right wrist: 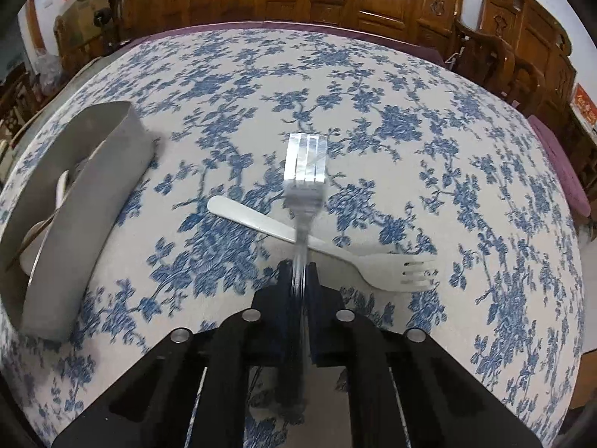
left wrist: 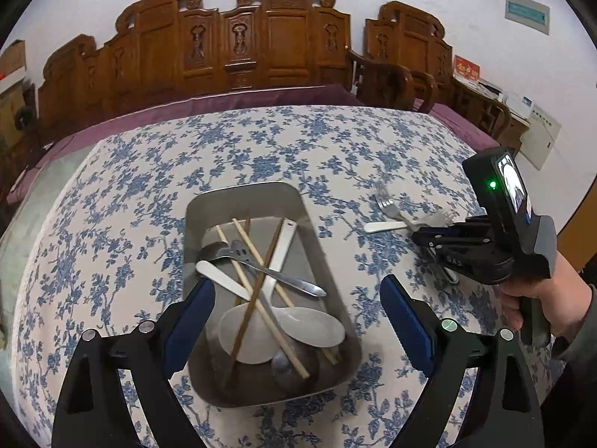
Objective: Organize utensils
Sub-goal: 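Move the right gripper to the metal fork on the cloth and grasp it, then grasp the white plastic fork with the left gripper while the right gripper holds the metal fork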
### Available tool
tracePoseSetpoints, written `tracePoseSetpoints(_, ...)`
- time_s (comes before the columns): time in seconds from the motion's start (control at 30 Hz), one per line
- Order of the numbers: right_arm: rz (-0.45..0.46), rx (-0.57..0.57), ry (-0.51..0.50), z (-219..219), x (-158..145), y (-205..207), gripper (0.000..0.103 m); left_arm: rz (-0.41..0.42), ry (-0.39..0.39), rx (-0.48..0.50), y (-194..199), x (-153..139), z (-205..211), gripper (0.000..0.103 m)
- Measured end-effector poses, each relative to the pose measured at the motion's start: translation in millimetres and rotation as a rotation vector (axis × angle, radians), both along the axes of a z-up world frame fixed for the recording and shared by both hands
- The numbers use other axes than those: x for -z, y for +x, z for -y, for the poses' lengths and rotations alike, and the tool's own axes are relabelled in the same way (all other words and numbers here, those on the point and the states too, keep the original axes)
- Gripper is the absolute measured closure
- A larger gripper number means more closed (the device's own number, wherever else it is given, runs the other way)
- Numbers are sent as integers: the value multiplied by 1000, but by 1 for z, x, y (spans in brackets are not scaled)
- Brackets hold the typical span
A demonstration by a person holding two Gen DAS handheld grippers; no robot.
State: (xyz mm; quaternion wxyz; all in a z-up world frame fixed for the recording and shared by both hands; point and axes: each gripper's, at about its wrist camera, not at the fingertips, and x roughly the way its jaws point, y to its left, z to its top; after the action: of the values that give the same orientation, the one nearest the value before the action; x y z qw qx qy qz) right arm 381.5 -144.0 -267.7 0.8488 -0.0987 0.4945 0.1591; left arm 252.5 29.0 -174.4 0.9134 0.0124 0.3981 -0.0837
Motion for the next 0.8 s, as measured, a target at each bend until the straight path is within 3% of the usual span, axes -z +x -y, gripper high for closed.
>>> tracePoseSetpoints(0.33, 65, 14, 83, 57, -18, -39, 94, -14, 48, 58, 3, -2, 49, 17)
tracePoseSetpoints(0.57, 99, 47, 122, 100, -33, -36, 94, -41, 83, 107, 26, 4, 96, 17)
tracePoseSetpoints(0.8, 84, 57, 127, 129, -23, -25, 94, -77, 165, 179, 54, 21, 139, 17)
